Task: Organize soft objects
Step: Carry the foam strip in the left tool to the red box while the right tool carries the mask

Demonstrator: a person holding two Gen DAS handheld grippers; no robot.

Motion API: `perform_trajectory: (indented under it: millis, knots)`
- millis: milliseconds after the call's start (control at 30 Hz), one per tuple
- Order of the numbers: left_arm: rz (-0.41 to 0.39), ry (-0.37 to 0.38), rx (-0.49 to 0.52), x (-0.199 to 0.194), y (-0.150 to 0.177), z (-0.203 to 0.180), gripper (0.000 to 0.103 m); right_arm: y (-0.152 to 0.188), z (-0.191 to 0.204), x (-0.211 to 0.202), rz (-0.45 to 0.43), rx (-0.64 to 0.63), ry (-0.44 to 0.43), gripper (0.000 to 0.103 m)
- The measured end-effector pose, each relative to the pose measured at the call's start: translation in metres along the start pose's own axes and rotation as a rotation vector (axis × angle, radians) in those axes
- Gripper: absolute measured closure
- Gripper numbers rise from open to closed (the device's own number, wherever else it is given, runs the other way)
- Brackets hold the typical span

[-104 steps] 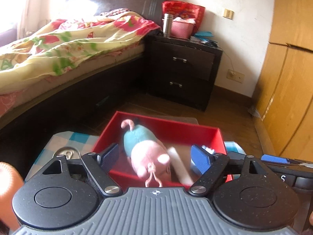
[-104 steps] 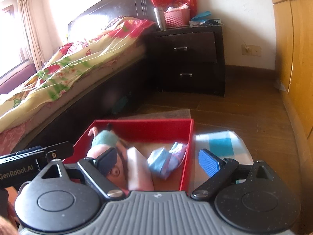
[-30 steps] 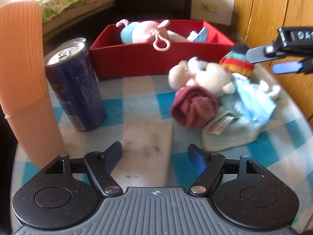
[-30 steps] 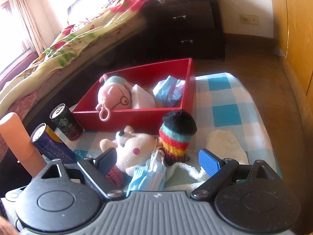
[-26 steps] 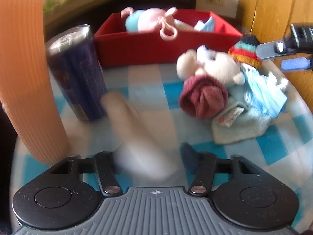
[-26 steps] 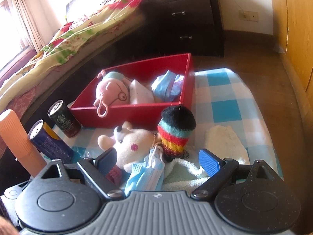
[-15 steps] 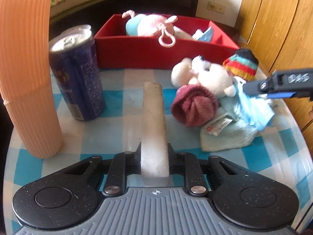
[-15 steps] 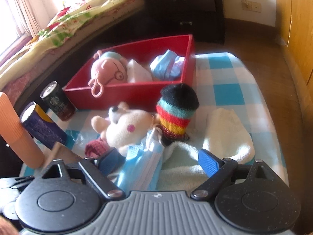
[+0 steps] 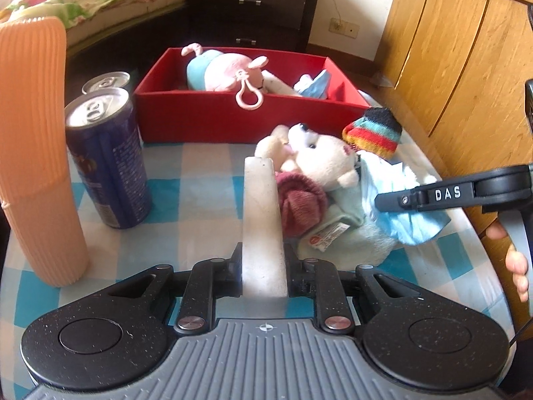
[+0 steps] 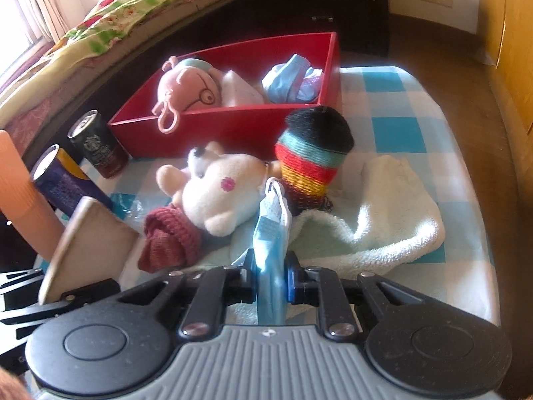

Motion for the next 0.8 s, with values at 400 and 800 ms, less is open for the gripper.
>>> perform_trajectory:
  millis: [400,800]
  knots:
    - [-0.023,0.022,0.014,-0.01,-0.004,-0.009,0.081,0.011,0.022,-0.028,-0.031,0.026,-0.079,0.103]
    - [-0.084,0.092,0.002,-0.035,-0.022,-0.024,0.083,0.002,0.04,-0.062,-0.11,0.029,-0.172,0.103]
Point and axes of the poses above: each gripper's, at about its wrist camera, not at the fingertips, and x roughly the way its jaws point, z to its left, y to its underside, the point moved 10 cm from there along x, roughly the way its jaws point, and after that the axes turned 6 degrees about -x, right-handed, at the moved point
